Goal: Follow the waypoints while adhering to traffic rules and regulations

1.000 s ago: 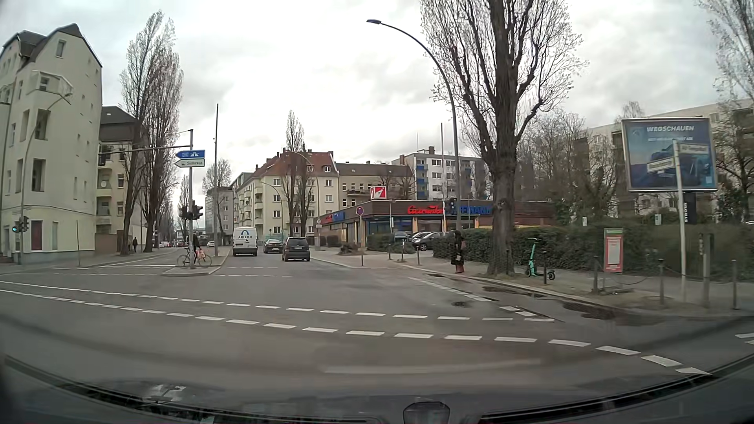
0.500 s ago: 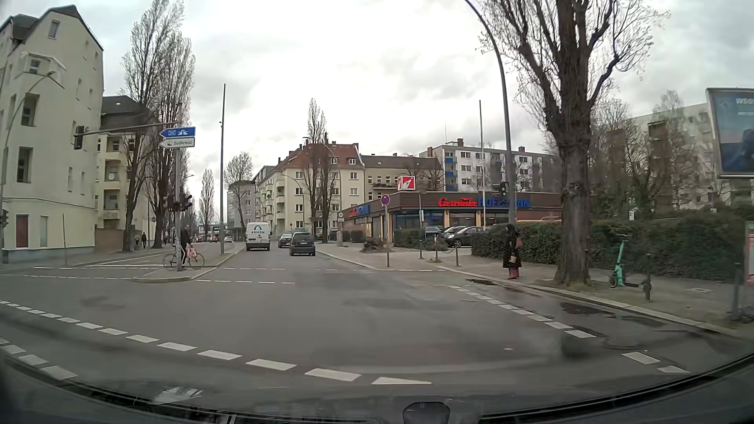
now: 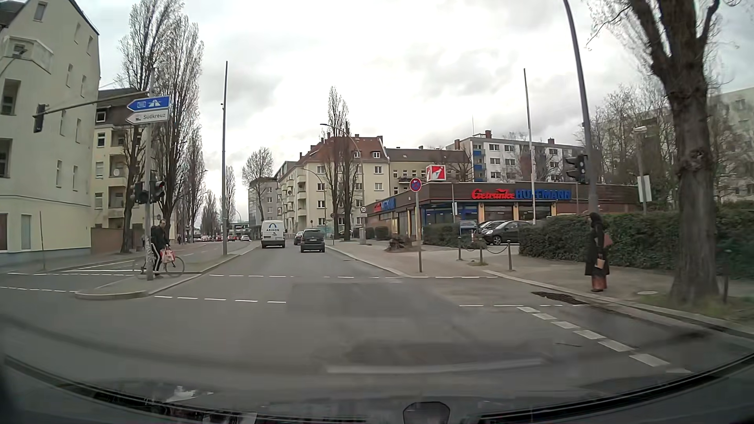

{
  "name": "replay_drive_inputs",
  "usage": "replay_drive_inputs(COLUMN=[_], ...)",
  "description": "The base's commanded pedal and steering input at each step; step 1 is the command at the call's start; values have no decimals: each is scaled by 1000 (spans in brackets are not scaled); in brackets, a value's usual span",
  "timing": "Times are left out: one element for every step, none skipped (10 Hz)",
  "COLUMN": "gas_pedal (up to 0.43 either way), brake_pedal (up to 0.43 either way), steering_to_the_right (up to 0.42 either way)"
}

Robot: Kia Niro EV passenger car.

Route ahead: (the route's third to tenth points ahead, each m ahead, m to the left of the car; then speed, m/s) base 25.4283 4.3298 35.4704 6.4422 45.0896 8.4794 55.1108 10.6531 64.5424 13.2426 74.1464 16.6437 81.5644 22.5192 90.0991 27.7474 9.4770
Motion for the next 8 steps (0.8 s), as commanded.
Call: replay_drive_inputs(gas_pedal=[130, 130, 130, 118, 98, 67, 67, 47], brake_pedal=[12, 12, 12, 12, 12, 12, 12, 12], steering_to_the_right=[-62, -62, -62, -61, -58, -54, -52, -52])
